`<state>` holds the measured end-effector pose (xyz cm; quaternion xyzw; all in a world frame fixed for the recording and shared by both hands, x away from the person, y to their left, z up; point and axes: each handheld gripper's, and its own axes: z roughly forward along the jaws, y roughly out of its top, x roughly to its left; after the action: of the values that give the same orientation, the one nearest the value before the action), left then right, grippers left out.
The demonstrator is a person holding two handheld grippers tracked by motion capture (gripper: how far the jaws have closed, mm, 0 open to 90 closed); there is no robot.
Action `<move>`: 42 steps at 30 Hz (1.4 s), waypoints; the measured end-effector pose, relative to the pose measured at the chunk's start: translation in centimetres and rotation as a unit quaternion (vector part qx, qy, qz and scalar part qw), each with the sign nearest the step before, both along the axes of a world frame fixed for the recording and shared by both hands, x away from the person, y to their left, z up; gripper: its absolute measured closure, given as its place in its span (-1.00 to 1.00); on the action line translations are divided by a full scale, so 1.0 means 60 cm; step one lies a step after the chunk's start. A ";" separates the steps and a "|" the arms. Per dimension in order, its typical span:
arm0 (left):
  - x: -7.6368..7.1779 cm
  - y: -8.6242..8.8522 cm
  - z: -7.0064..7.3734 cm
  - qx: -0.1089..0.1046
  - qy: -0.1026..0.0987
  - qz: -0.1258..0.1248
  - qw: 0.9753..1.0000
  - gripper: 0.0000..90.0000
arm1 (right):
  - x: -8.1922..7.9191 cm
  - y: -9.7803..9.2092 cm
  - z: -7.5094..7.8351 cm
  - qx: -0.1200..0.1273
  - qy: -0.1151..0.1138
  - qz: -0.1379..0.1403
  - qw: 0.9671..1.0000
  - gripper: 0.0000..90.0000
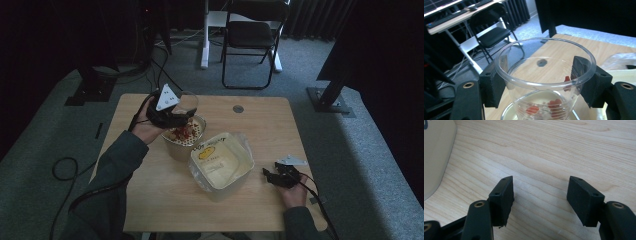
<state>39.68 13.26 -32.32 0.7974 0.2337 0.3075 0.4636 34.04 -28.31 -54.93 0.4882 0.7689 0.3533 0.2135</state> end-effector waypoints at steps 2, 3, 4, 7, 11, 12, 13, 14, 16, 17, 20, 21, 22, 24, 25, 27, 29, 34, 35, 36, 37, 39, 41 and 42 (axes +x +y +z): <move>-0.002 -0.004 0.001 -0.004 0.003 -0.007 1.000 -0.32 | 0.000 0.000 0.000 0.000 0.000 0.000 1.000 -0.16; -0.003 -0.007 0.000 -0.004 0.004 -0.010 1.000 -0.32 | 0.000 0.000 0.000 0.000 0.000 0.000 1.000 -0.16; -0.005 -0.009 0.000 -0.001 0.004 -0.010 1.000 -0.32 | 0.000 0.000 0.000 0.001 0.000 0.000 1.000 -0.16; -0.009 -0.017 -0.003 -0.001 0.007 -0.020 1.000 -0.33 | 0.000 -0.001 0.000 0.002 0.001 0.000 1.000 -0.16; -0.015 -0.022 -0.004 -0.014 0.020 -0.032 0.999 -0.33 | 0.000 0.000 0.000 0.002 0.001 0.000 1.000 -0.16; -0.015 -0.024 -0.004 -0.018 0.024 -0.036 0.999 -0.33 | 0.000 0.000 0.000 0.002 0.001 0.000 1.000 -0.16; -0.016 -0.025 -0.004 -0.022 0.028 -0.040 0.999 -0.33 | 0.000 0.000 0.000 0.002 0.001 0.000 1.000 -0.16; -0.017 -0.026 -0.003 -0.026 0.031 -0.043 0.998 -0.33 | 0.000 0.000 0.000 0.002 0.001 0.000 1.000 -0.16; -0.018 -0.029 -0.002 -0.035 0.040 -0.049 0.997 -0.34 | 0.000 -0.001 0.000 0.002 0.001 0.000 1.000 -0.16; -0.019 -0.030 -0.002 -0.037 0.044 -0.051 0.997 -0.34 | 0.000 -0.001 0.000 0.002 0.001 0.000 1.000 -0.16; -0.022 -0.032 -0.001 -0.054 0.057 -0.061 0.995 -0.34 | 0.001 -0.001 0.000 0.003 0.002 0.000 1.000 -0.16; -0.023 -0.033 0.000 -0.059 0.061 -0.065 0.994 -0.34 | 0.001 -0.001 0.000 0.003 0.002 0.000 1.000 -0.16; -0.025 -0.034 0.000 -0.063 0.065 -0.069 0.993 -0.34 | 0.001 -0.001 0.000 0.003 0.002 0.000 1.000 -0.16; -0.029 -0.035 0.003 -0.071 0.071 -0.079 0.992 -0.34 | 0.001 -0.001 0.000 0.003 0.002 -0.001 1.000 -0.16; -0.031 -0.036 0.005 -0.074 0.073 -0.084 0.991 -0.34 | 0.001 -0.001 0.000 0.003 0.002 0.000 1.000 -0.16; -0.037 -0.040 0.008 -0.082 0.078 -0.096 0.989 -0.34 | 0.001 -0.001 0.000 0.004 0.002 -0.001 1.000 -0.16; -0.043 -0.045 0.012 -0.081 0.077 -0.107 0.988 -0.34 | 0.001 -0.001 0.000 0.004 0.002 -0.001 1.000 -0.16; -0.052 -0.056 0.018 -0.081 0.082 -0.128 0.985 -0.34 | 0.001 -0.001 0.000 0.004 0.002 -0.001 1.000 -0.16; -0.054 -0.058 0.019 -0.082 0.081 -0.132 0.985 -0.34 | 0.001 -0.001 0.000 0.004 0.002 -0.001 1.000 -0.16; -0.056 -0.060 0.020 -0.082 0.081 -0.140 0.983 -0.35 | 0.001 -0.002 0.000 0.004 0.002 -0.001 1.000 -0.16; -0.057 -0.061 0.021 -0.085 0.083 -0.147 0.982 -0.35 | 0.002 -0.002 0.000 0.005 0.002 -0.002 1.000 -0.16; -0.059 -0.061 0.024 -0.094 0.083 -0.164 0.978 -0.40 | 0.002 -0.002 0.000 0.005 0.002 -0.002 1.000 -0.16; -0.060 -0.061 0.027 -0.100 0.088 -0.178 0.975 -0.51 | 0.002 -0.002 0.000 0.004 0.002 -0.002 1.000 -0.16; -0.060 -0.061 0.028 -0.101 0.092 -0.186 0.973 -0.59 | 0.002 -0.002 0.000 0.005 0.002 -0.002 1.000 -0.16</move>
<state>36.07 9.62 -30.64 0.8009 0.1527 0.1155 0.5673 34.14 -28.41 -54.91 0.4914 0.7668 0.3553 0.2104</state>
